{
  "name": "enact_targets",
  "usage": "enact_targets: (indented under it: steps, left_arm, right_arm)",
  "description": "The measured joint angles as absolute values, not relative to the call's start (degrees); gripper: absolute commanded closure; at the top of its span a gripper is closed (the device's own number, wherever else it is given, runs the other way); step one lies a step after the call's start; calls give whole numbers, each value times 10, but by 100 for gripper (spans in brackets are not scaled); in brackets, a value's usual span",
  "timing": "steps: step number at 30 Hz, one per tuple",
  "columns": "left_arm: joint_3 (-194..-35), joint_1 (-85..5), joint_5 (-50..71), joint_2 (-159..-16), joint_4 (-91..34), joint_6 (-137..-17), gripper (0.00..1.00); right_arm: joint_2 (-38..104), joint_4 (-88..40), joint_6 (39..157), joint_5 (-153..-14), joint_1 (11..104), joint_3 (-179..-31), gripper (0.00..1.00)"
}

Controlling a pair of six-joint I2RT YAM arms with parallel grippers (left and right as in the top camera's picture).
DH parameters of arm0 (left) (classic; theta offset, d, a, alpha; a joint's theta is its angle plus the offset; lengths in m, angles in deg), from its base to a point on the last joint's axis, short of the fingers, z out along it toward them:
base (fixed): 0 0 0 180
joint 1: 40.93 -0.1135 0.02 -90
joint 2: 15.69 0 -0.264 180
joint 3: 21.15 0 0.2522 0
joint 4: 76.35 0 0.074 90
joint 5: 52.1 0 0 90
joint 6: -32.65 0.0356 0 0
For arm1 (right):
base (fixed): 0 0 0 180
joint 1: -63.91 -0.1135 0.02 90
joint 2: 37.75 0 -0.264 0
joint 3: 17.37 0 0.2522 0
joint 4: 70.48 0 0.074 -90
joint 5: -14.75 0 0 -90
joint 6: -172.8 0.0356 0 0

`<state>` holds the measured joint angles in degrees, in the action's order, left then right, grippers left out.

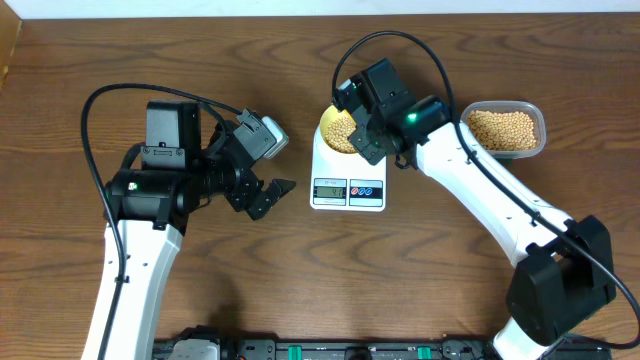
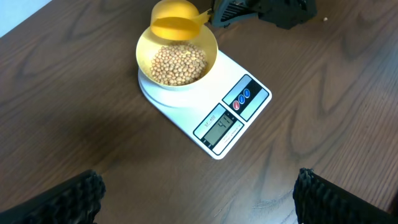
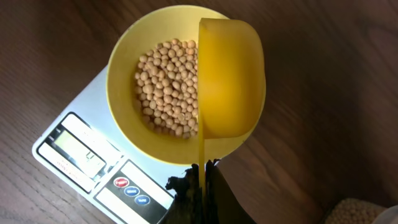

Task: Scoop item into bowl and weigh 50g on scale
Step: 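Tilt the scoop with the right gripper to pour soybeans into the bowl, then hold the scoop above the bowl with the right gripper while the scale settles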

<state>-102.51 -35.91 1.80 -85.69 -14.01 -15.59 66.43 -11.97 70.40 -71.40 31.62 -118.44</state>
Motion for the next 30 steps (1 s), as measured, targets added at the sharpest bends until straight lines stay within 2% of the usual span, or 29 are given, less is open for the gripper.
enact_targets:
  steps: [30]
  left_arm:
    - [-1025,-359,18,-857,-140,-156,1]
  right_arm:
    - [664,-116,704,-725,323,-1184,99]
